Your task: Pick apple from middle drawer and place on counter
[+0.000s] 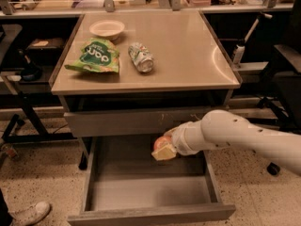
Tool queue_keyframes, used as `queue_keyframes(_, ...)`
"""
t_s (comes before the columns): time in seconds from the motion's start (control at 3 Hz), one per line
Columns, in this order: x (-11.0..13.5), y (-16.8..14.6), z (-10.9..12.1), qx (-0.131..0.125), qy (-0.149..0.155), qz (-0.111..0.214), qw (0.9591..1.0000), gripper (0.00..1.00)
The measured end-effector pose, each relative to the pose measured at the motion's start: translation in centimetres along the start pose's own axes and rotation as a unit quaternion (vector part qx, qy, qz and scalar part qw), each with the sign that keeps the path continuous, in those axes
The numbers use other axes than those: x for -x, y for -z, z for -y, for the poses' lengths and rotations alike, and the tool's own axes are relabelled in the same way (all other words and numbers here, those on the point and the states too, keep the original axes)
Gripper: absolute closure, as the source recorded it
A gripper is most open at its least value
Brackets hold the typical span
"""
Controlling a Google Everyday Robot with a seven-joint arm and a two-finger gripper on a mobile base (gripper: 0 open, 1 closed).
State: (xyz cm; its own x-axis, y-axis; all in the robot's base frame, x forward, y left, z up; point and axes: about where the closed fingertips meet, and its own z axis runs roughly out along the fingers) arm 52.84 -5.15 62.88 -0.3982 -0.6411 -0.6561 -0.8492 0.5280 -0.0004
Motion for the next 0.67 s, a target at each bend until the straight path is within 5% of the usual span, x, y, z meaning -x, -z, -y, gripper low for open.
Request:
queue_keyframes(0.33,2.82,3.71,1.08,-0.018,0.005,0.001,0.9998,1.00)
queue_keyframes(0.67,2.89,3.76,1.07,-0.018,0.006,0.002,0.9998,1.00)
